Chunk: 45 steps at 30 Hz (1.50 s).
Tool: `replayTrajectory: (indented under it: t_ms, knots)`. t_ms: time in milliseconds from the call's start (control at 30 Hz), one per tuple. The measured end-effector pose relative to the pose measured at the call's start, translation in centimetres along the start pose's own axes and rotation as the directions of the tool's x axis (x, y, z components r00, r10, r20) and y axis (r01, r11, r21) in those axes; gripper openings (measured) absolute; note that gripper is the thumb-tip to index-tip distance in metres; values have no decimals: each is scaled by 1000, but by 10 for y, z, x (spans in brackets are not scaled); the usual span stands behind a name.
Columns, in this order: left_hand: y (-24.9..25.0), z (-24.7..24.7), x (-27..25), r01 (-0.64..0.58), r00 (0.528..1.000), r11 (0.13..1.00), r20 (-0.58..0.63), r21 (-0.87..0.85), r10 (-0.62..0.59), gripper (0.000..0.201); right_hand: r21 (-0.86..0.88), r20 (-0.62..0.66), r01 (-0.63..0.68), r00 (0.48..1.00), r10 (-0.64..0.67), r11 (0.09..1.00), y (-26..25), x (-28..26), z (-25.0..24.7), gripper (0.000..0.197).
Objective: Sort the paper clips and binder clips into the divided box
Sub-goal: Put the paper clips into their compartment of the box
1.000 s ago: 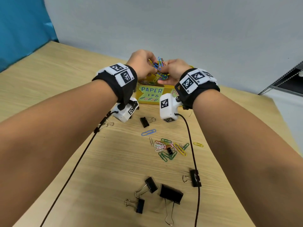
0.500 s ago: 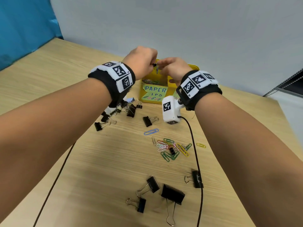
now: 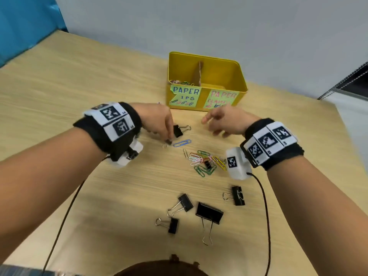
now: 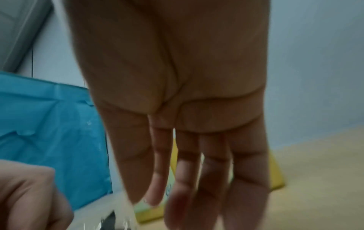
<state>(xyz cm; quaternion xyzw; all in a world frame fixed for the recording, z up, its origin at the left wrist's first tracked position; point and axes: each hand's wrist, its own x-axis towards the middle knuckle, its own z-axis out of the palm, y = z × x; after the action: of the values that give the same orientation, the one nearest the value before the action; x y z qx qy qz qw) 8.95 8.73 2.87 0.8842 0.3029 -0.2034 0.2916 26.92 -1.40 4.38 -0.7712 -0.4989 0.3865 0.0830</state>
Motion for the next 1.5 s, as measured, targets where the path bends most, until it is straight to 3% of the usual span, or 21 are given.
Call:
replayTrajectory:
  t_ms: [67, 200, 333, 467, 567, 700, 800, 867, 967, 1067, 1167, 1233, 1333, 1400, 1500]
  knots:
    - [4, 8, 3, 4, 1000, 1000, -15, 27, -4, 32, -141, 81, -78, 993, 90, 987, 10, -7, 11, 28]
    - [22, 16, 9, -84, 976, 995, -197, 52, 93, 32, -476, -102, -219, 976, 194, 852, 32, -13, 25, 37]
    - [41, 40, 17, -99, 988, 972, -96, 212, 122, 33, -400, -265, -393, 914, 306, 828, 51, -14, 32, 44]
    - [55, 52, 15, -85, 970, 941, -189, 328, 153, 28, -361, -349, -483, 863, 364, 798, 61, -19, 38, 43]
    - [60, 55, 12, -77, 960, 934, -226, 348, 163, 26, -313, -328, -422, 889, 320, 851, 63, -23, 36, 40]
    - [65, 62, 16, -124, 967, 965, -189, 232, 169, 29, -192, -220, -188, 965, 144, 963, 54, -34, 35, 29]
    - [69, 63, 19, -183, 965, 976, -167, 122, 201, 32, -155, -206, -52, 978, 19, 986, 45, -42, 41, 18]
    - [71, 64, 20, -203, 966, 970, -136, 134, 221, 35, -154, -133, -8, 991, -13, 988, 39, -45, 47, 19]
    - [69, 69, 22, -186, 973, 967, -107, 173, 207, 35, -217, -84, 20, 996, -39, 976, 37, -45, 55, 16]
    - [62, 67, 24, -148, 978, 983, -128, 111, 162, 29, -159, -101, 33, 994, -49, 987, 35, -48, 50, 11]
    - [56, 62, 24, -126, 978, 990, -159, 64, 135, 30, -84, 27, 54, 998, -52, 995, 34, -56, 42, 13]
    - [54, 59, 23, -118, 973, 991, -193, 59, 127, 31, -98, -13, 12, 1000, -13, 995, 41, -58, 38, 20]
    - [53, 60, 22, -75, 984, 997, -158, 31, 79, 45, -282, -142, -153, 983, 116, 947, 57, -55, 34, 46]
    - [56, 64, 21, -52, 992, 998, -113, 33, 55, 57, -280, -100, -230, 973, 209, 932, 60, -52, 37, 64]
    - [66, 71, 21, -82, 991, 995, -105, 53, 87, 61, -259, -21, -169, 985, 170, 951, 49, -47, 48, 71]
